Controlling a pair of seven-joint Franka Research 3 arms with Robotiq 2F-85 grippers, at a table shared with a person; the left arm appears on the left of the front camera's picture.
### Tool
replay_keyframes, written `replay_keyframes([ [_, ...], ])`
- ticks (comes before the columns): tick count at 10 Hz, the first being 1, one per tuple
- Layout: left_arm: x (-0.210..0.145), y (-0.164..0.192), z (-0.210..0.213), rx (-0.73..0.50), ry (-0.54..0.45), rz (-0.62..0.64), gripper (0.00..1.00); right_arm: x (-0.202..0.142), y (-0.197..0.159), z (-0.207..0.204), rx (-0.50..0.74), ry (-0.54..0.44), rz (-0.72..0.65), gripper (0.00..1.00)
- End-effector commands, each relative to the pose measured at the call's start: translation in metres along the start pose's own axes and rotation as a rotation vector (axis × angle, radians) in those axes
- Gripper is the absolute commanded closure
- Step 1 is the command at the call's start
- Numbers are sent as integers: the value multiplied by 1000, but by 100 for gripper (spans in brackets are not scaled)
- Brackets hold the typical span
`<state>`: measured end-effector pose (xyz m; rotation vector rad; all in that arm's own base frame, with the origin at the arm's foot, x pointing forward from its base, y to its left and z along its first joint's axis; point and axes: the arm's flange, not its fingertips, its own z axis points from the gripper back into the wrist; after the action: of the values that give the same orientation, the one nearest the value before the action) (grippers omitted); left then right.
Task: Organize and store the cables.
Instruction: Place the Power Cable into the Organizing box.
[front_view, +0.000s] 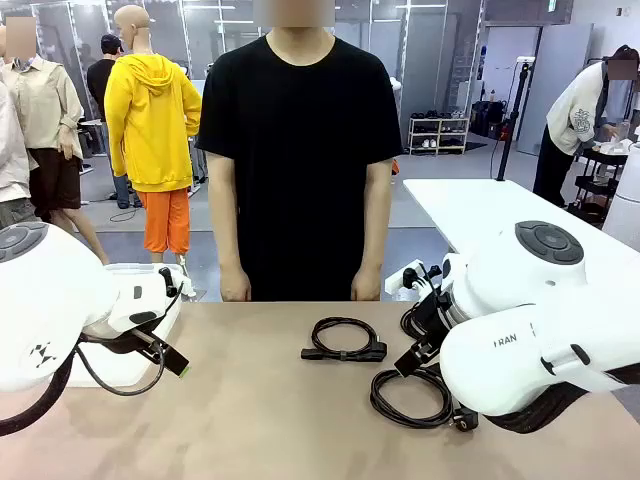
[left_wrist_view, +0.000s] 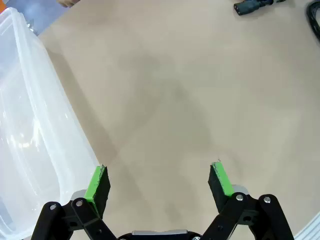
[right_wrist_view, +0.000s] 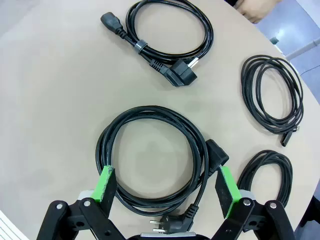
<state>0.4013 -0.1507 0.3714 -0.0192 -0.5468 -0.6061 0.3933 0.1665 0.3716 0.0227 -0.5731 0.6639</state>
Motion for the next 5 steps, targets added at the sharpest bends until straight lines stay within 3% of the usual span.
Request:
replay_keyframes([
  [1,0,0,0,0,0,0,0,0,0,0,0,0,0,0],
  [5,0,0,0,0,0,0,0,0,0,0,0,0,0,0],
])
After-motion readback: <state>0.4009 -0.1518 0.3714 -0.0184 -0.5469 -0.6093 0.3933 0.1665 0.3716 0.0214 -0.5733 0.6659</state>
